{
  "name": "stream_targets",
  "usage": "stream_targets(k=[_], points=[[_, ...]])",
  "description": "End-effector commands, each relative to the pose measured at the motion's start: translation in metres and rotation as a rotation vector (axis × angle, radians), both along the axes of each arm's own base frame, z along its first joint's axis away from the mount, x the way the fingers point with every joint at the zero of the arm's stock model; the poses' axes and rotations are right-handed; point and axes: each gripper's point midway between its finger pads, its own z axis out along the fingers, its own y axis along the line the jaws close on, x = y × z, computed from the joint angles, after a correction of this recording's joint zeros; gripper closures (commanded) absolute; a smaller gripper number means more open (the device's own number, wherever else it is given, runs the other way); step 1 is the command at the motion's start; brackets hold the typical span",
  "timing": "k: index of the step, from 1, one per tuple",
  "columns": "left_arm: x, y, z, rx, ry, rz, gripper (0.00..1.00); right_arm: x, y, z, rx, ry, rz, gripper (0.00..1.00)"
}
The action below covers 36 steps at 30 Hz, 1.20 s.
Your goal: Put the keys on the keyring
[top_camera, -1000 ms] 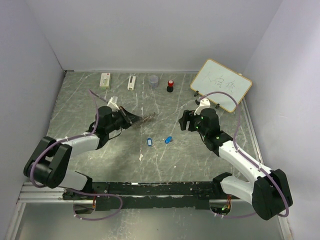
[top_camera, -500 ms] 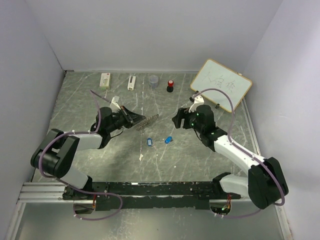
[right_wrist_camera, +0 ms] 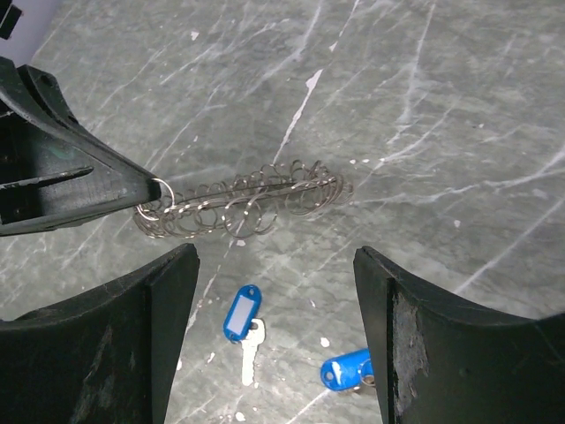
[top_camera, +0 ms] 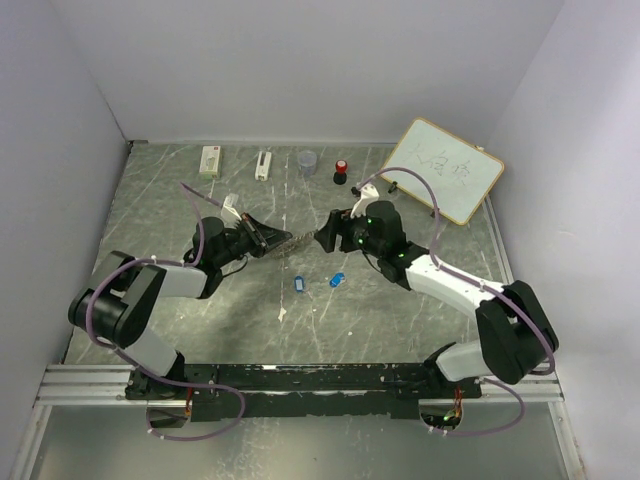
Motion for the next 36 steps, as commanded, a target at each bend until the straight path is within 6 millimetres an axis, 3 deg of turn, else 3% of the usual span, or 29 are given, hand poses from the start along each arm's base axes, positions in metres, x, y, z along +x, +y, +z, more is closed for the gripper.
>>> stream_targets(k=[1, 9, 17, 25, 36], points=[[-0.002, -0.001, 0.011, -0.033, -0.050, -0.021, 0.93, 0.005, 0.016, 0.011, 0.036, -0.020, 0.016, 0.28], [-0.001, 0.002, 0.010, -0.008, -0.059, -0.002, 0.93, 0.006, 0.026, 0.007, 0.064, 0.008, 0.020, 0.28], [0.001, 0.002, 0.011, 0.018, -0.071, 0.020, 0.93, 0.006, 0.050, 0.012, 0.150, 0.064, 0.055, 0.28], [0.000, -0.003, 0.016, 0.030, -0.099, 0.027, 0.93, 0.004, 0.064, 0.004, 0.225, 0.188, 0.037, 0.28], [-0.001, -0.007, 0.020, 0.056, -0.122, 0.037, 0.93, 0.004, 0.052, 0.007, 0.184, 0.196, -0.031, 0.28]])
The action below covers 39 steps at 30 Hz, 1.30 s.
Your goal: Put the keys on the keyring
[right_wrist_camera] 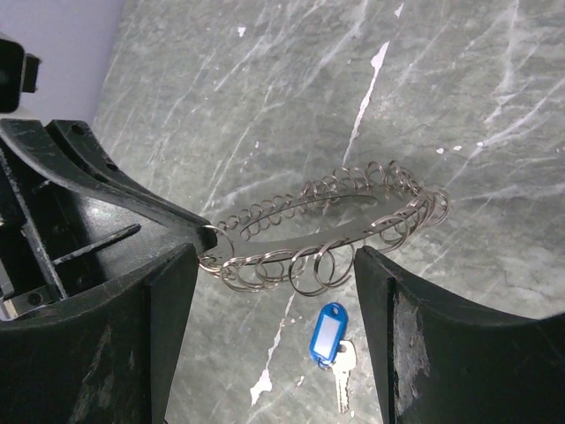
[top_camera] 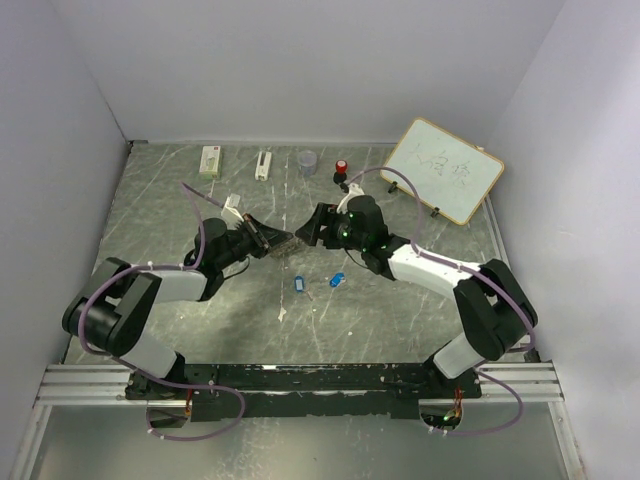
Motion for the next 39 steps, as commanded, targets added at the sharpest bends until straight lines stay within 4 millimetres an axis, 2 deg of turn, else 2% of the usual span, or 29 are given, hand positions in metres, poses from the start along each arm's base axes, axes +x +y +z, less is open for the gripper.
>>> stream_targets(k=[1, 8, 16, 25, 26, 33, 39], points=[[0.002, -0.003, 0.019, -0.002, -0.074, 0.015, 0.93, 0.002, -0.002, 0.013, -0.001, 0.012, -0.033, 0.28], [0.004, -0.004, 0.024, -0.047, -0.041, 0.031, 0.93, 0.002, -0.013, 0.008, -0.019, 0.039, -0.096, 0.27], [0.001, -0.019, 0.036, -0.187, 0.009, -0.040, 0.93, 0.009, -0.008, 0.013, 0.009, 0.036, -0.100, 0.27], [-0.002, -0.025, 0.047, -0.237, 0.008, -0.086, 0.93, 0.031, 0.012, 0.037, 0.098, 0.028, -0.060, 0.27], [-0.002, -0.025, 0.049, -0.239, 0.007, -0.089, 0.93, 0.037, 0.016, 0.047, 0.113, 0.014, -0.053, 0.27], [0.004, -0.018, 0.065, -0.267, -0.004, -0.069, 0.93, 0.043, -0.009, 0.069, 0.096, -0.036, -0.120, 0.26], [0.005, -0.017, 0.074, -0.343, -0.004, -0.082, 0.93, 0.033, -0.015, 0.081, 0.104, -0.051, -0.113, 0.26]])
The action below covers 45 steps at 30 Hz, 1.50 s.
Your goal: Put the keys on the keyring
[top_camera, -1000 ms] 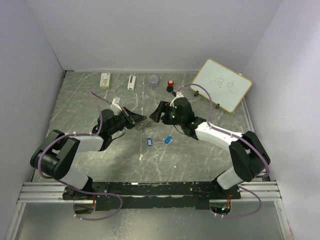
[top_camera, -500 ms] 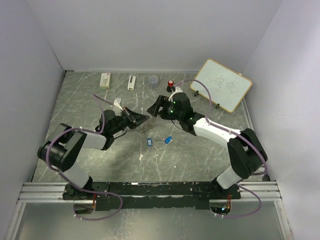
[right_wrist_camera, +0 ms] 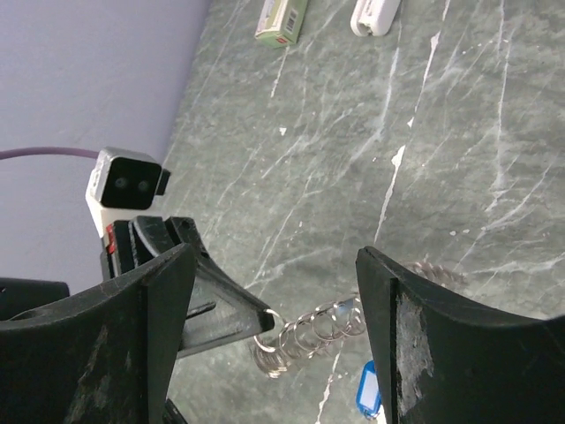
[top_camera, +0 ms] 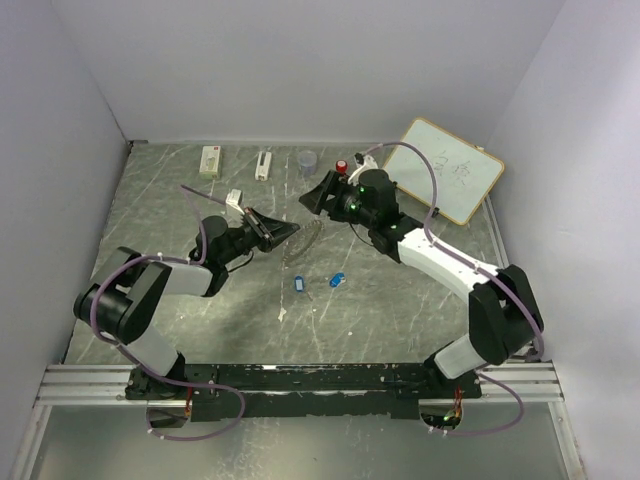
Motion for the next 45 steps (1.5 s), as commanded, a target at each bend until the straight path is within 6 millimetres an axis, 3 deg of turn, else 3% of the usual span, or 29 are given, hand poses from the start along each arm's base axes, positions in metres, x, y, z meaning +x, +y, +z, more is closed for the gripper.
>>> stream_targets(k=[1, 7, 16, 19, 26, 38, 45], points=[[0.001, -0.003, 0.047, -0.139, -0.116, -0.033, 0.93, -0.009, -0.006, 0.012, 0.011, -0.018, 0.000, 0.26], [0.001, -0.003, 0.044, -0.194, -0.104, -0.041, 0.93, -0.029, -0.004, -0.003, 0.045, 0.034, 0.041, 0.26], [0.005, -0.003, 0.037, -0.207, -0.094, -0.030, 0.93, -0.053, 0.003, -0.008, 0.062, 0.051, 0.073, 0.26], [0.005, -0.004, 0.038, -0.209, -0.095, -0.033, 0.93, -0.056, 0.005, -0.011, 0.067, 0.065, 0.084, 0.26], [0.009, -0.004, 0.037, -0.182, -0.096, -0.017, 0.93, -0.063, 0.005, 0.004, 0.062, 0.036, 0.094, 0.25], [0.015, -0.003, 0.051, -0.137, -0.125, 0.009, 0.93, -0.074, 0.012, -0.012, 0.062, 0.079, 0.112, 0.25], [0.012, -0.005, 0.062, -0.113, -0.149, -0.010, 0.93, -0.066, 0.015, -0.014, 0.050, 0.065, 0.103, 0.25]])
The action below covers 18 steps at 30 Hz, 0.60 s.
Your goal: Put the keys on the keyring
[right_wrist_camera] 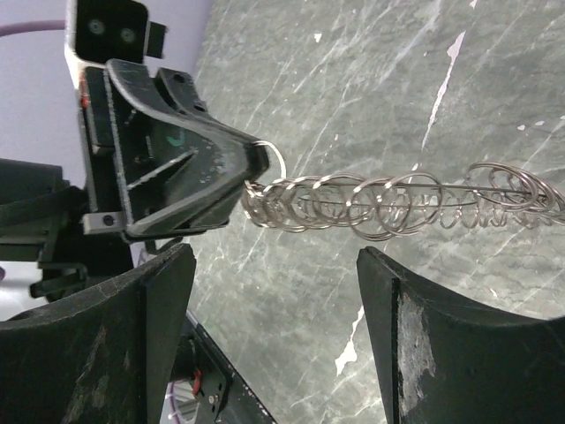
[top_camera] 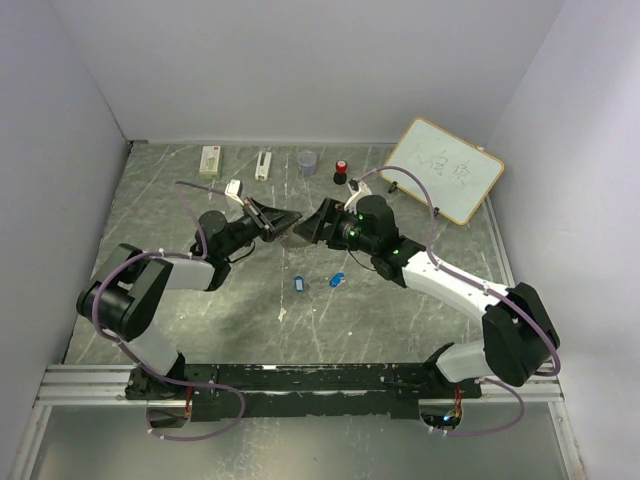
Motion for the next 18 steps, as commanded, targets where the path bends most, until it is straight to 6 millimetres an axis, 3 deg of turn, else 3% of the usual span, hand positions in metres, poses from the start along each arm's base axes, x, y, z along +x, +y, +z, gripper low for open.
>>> stream_targets(k=[1, 18], points=[[-0.001, 0.000, 0.029, -0.012, -0.091, -0.010, 0.93, 0.009, 0.005, 0.004, -0.006, -0.027, -0.009, 0.24], [-0.035, -0.003, 0.022, -0.066, -0.110, -0.153, 0.93, 0.070, -0.005, 0.038, 0.020, -0.104, -0.003, 0.23]])
